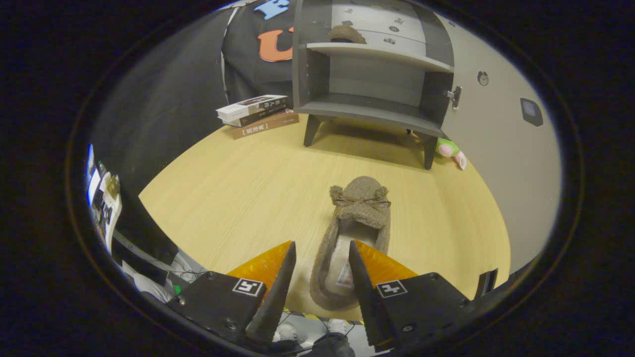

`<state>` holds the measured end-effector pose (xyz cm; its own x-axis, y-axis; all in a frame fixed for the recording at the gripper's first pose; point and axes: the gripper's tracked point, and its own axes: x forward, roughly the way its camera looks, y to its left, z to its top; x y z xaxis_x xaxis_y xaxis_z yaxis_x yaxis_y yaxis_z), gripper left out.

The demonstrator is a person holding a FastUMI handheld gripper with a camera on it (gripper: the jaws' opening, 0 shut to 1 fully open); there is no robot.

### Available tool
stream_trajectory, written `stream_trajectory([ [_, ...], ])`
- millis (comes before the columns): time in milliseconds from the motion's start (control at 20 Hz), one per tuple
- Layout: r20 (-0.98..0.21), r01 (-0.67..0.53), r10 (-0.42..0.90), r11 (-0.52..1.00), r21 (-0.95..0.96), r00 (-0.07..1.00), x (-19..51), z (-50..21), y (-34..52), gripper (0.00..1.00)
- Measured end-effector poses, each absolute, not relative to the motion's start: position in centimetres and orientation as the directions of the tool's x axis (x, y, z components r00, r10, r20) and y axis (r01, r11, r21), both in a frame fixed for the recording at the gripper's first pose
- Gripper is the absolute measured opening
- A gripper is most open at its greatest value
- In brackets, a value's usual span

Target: Open the shoe cabinet door, grab the shoes and put them into the shoe cabinet, then close the shoe cabinet door.

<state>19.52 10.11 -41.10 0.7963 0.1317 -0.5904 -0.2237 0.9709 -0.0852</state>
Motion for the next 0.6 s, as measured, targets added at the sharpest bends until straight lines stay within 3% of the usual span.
stream_trajectory([
  [350,-0.655,-0.203,0.163,0.979,0.014,0.738,26.1,-43.3,10.4,0.66],
  [600,-0.677,-0.254,0.163,0.966,-0.037,0.717,28.6,-44.0,11.0,0.65],
])
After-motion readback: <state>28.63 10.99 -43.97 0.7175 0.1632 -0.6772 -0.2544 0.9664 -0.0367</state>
